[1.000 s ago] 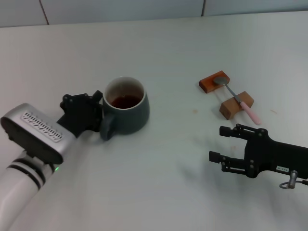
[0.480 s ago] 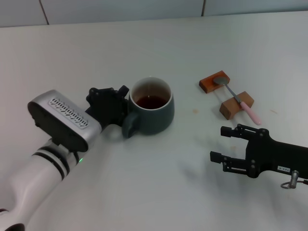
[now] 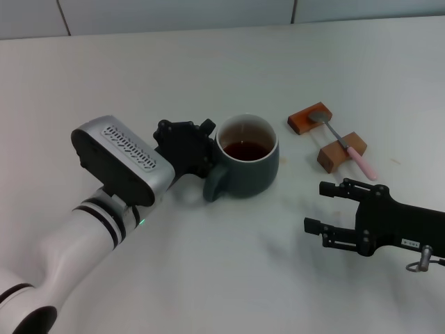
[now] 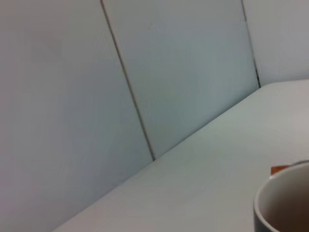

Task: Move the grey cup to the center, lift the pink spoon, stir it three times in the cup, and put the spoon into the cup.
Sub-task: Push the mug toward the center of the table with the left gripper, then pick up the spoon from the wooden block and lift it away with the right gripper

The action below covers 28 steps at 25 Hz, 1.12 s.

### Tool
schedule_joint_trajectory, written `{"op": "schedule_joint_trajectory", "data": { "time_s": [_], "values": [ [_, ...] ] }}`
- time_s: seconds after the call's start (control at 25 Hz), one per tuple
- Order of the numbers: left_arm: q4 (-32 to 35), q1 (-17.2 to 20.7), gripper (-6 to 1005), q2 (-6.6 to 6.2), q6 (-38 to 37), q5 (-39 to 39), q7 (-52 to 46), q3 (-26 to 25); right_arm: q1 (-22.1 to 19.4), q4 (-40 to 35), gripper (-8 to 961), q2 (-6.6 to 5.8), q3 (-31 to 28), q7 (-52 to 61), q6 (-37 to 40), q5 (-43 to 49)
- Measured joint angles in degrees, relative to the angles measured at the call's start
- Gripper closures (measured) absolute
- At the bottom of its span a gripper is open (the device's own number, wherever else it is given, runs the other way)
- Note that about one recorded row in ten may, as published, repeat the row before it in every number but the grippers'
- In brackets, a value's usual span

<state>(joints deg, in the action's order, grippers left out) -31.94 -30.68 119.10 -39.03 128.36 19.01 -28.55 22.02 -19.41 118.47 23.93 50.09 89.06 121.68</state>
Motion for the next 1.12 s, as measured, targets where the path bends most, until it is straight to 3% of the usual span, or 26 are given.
{"op": "schedule_joint_trajectory", "data": {
  "time_s": [0.28,0.4,0.52,0.68,0.72,0.76,0.92,1.12],
  "values": [
    [0.7,0.6,933,-0.68,0.0,0.5,-5.8,-3.9,0.0,0.1,187,0.03,0.0,0.0,0.1,-0.1],
    [1.2,1.9,930,-1.74,-0.7,3.3,-10.9,-6.2,-0.1,0.1,187,0.05,0.0,0.0,0.0,-0.1],
    [1.7,4.0,928,-3.65,-4.2,9.8,-20.6,-8.4,-0.2,0.1,186,0.06,-0.2,0.0,0.0,-0.2],
    [6.8,5.2,924,-6.16,-18.8,20.0,-41.0,-9.1,-0.2,0.0,186,0.03,-0.5,0.0,0.1,-0.2],
    [12.3,5.1,924,-6.50,-28.6,23.0,-49.2,-9.2,-0.2,-0.1,186,0.02,-0.6,0.0,0.1,-0.2],
    [12.3,5.1,923,-6.50,-28.6,23.0,-49.2,-9.2,-0.2,-0.1,186,0.02,-0.6,0.0,0.1,-0.2],
    [24.2,4.4,919,-5.91,-48.4,26.9,-59.1,-8.8,-0.2,-0.3,186,0.00,-0.6,0.0,0.1,-0.2],
    [28.9,5.2,915,-5.94,-58.3,31.6,-60.3,-8.2,-0.2,-0.4,187,-0.07,-0.6,0.0,0.1,-0.2]
  ]
}}
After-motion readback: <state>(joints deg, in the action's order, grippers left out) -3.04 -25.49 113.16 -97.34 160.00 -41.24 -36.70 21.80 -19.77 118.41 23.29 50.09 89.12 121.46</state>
